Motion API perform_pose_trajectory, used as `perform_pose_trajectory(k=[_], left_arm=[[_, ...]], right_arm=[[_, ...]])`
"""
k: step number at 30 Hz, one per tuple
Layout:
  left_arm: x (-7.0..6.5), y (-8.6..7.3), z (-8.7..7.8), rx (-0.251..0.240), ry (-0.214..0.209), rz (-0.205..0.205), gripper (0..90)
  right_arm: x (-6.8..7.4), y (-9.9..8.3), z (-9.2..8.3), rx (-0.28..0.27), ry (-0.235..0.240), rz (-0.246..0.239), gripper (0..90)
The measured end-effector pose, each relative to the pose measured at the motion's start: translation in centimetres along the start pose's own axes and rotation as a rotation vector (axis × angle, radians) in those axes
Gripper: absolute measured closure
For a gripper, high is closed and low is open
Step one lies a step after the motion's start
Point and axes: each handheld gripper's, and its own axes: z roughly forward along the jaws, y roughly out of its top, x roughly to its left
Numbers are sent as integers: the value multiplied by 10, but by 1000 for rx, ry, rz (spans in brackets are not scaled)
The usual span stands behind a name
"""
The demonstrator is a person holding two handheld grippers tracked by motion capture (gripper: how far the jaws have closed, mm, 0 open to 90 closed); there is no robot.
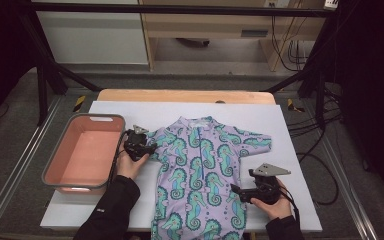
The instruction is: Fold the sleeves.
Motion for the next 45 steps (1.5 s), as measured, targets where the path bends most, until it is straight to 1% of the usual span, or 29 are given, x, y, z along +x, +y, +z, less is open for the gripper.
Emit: perform_pose_trajectory(k=[4, 5, 9, 12, 14, 15, 16, 19, 20, 23, 26, 30, 33, 34, 35, 37, 39, 40, 45], left_arm=[[-3, -1, -2, 3, 11, 2, 680], [-4, -1, -2, 6, 14, 9, 707], [-8, -1, -3, 18, 10, 9, 862], [-9, 0, -3, 21, 13, 0, 887], [-6, 0, -4, 13, -8, -30, 890], [-5, 0, -4, 2, -18, -43, 890], [-5, 1, -7, -13, -19, -46, 890], [-7, 4, -15, -68, -17, -37, 891], [-8, 6, -20, -96, -21, -34, 892], [-12, 10, -28, -152, -44, -31, 892], [-18, 15, -35, -192, -64, -3, 892], [-30, 22, -41, -226, -111, 32, 892], [-40, 25, -43, -247, -134, 78, 892], [-44, 26, -43, -248, -149, 97, 892], [-49, 26, -43, -251, -155, 120, 892], [-57, 27, -41, -244, -160, 173, 892], [-66, 28, -37, -232, -171, 215, 892], [-70, 28, -35, -225, -180, 230, 892], [-84, 28, -25, -199, -214, 274, 892]], right_arm=[[1, 0, 0, 1, 1, 1, 102], [1, 0, 0, 1, 1, -1, 102], [1, 0, 0, 4, 1, 1, 102], [0, 0, 0, 3, 2, -3, 102], [0, 0, 0, -1, 0, -1, 103], [0, 0, 0, -3, 0, 2, 102], [0, 0, 0, -3, 0, 2, 102], [0, 0, 0, 1, 2, 2, 103], [0, 0, 0, 2, 1, 0, 103], [0, 0, 0, 0, 0, -2, 103], [0, 0, 0, -2, 1, -2, 104], [0, 0, 0, 1, 2, -1, 105], [0, 0, 0, -2, 2, 0, 105], [0, 0, 0, -2, 2, 0, 105], [0, 0, 0, -3, 3, 0, 105], [0, 0, 0, -2, 3, -1, 105], [0, 0, 0, 0, 3, -1, 105], [0, 0, 0, -1, 4, -3, 106], [0, 0, 0, -4, 4, 0, 106]])
